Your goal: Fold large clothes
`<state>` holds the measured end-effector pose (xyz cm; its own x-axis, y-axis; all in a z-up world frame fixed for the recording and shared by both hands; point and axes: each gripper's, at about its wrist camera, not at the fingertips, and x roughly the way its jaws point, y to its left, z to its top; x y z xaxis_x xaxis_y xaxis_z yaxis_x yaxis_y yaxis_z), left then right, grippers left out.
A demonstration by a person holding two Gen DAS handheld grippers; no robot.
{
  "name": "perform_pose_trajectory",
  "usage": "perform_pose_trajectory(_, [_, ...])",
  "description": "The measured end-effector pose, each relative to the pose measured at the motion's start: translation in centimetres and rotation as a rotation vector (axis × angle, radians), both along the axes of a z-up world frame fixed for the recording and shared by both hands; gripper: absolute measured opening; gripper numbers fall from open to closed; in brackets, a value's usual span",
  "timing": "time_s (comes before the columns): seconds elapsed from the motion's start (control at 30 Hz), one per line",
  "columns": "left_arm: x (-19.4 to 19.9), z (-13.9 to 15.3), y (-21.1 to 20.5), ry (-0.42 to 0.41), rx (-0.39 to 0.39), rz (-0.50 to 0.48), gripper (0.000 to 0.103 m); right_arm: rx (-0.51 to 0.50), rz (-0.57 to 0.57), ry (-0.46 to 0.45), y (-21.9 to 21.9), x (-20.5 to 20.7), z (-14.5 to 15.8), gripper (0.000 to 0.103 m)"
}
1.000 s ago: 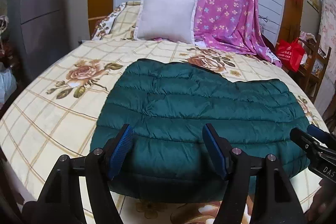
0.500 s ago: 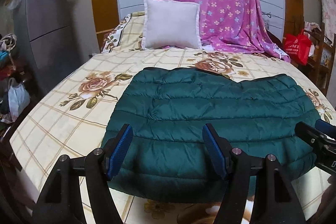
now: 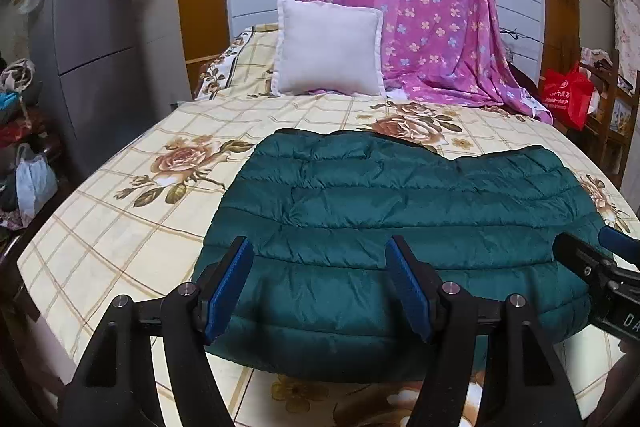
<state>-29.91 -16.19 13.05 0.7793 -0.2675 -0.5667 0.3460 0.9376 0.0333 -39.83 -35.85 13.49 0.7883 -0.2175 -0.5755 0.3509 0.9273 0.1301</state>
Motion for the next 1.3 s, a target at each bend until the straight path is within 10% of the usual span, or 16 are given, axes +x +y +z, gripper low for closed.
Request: perform_pose_trajectory(1.3, [-0.7,0.2,-0.5,0.011,0.008,-0.002,0.050,-0.005,-0.018,-0.012,0.5,-1.1,0.3,0.096])
